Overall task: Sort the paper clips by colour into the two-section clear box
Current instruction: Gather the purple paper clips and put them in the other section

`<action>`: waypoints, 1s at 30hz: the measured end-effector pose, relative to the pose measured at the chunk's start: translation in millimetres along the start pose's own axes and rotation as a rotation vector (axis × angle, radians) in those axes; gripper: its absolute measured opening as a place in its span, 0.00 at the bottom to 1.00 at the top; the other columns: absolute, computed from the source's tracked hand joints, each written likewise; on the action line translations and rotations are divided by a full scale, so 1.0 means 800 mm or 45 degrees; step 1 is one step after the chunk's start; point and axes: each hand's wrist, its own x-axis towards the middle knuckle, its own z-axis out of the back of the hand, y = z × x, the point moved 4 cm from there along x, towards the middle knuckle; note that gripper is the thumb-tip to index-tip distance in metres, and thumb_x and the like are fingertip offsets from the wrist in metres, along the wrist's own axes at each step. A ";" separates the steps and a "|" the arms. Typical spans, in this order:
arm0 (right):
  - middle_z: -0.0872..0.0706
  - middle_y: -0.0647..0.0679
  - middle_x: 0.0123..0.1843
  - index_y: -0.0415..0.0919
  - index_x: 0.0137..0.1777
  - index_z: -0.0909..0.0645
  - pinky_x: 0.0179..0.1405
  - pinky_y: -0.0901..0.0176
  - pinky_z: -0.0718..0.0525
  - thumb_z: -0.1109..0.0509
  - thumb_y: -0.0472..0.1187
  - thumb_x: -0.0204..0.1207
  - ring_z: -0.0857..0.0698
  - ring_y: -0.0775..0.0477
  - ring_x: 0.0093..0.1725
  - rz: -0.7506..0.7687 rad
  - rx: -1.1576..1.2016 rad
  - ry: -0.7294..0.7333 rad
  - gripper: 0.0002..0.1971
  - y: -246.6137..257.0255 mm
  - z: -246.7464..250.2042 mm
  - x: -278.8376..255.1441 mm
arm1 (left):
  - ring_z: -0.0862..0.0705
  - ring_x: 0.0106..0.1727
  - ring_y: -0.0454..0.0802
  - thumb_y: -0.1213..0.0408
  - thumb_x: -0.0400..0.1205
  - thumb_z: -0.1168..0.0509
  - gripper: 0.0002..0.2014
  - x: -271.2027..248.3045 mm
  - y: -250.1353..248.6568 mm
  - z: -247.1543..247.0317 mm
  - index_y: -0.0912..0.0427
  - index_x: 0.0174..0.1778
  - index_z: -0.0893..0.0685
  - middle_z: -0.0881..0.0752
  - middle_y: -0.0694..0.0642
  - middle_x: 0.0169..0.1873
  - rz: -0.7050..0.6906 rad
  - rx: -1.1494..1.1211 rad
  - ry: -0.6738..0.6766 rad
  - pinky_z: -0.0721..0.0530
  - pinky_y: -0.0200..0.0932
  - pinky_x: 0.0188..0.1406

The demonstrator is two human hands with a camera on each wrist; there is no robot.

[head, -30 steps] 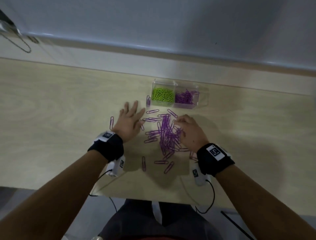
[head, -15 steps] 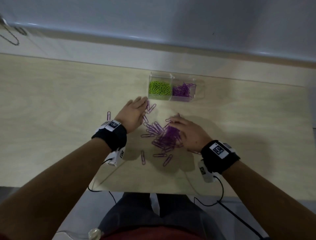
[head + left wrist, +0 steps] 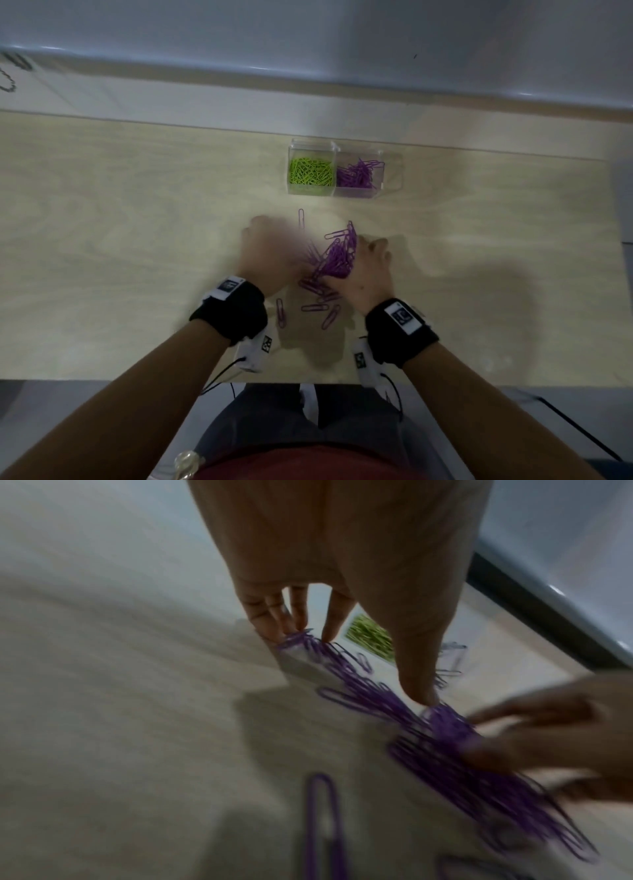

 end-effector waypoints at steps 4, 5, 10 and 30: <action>0.28 0.41 0.60 0.42 0.63 0.26 0.57 0.48 0.21 0.24 0.48 0.62 0.26 0.37 0.56 0.102 0.114 0.000 0.29 0.029 0.000 0.019 | 0.32 0.61 0.65 0.42 0.64 0.33 0.43 -0.006 -0.034 -0.018 0.61 0.73 0.31 0.34 0.66 0.66 -0.233 -0.025 0.160 0.27 0.55 0.67; 0.26 0.41 0.57 0.42 0.58 0.23 0.56 0.48 0.19 0.25 0.45 0.63 0.24 0.37 0.54 0.131 0.143 -0.010 0.23 0.032 0.003 0.023 | 0.32 0.62 0.65 0.47 0.65 0.30 0.41 -0.004 -0.039 -0.020 0.61 0.73 0.32 0.35 0.66 0.66 -0.238 -0.029 0.188 0.27 0.55 0.67; 0.15 0.39 0.43 0.39 0.44 0.15 0.41 0.52 0.22 0.30 0.37 0.66 0.18 0.35 0.45 0.212 0.227 -0.018 0.08 0.032 0.016 0.034 | 0.30 0.63 0.68 0.56 0.69 0.29 0.38 0.004 -0.057 -0.020 0.63 0.74 0.34 0.34 0.67 0.66 -0.133 0.019 0.151 0.27 0.57 0.65; 0.11 0.41 0.43 0.36 0.45 0.13 0.48 0.55 0.12 0.29 0.29 0.67 0.12 0.42 0.43 0.178 0.049 -0.168 0.09 0.059 0.191 0.141 | 0.18 0.44 0.65 0.67 0.73 0.33 0.09 0.040 -0.092 -0.010 0.63 0.48 0.20 0.28 0.65 0.58 -0.185 0.061 0.427 0.18 0.49 0.50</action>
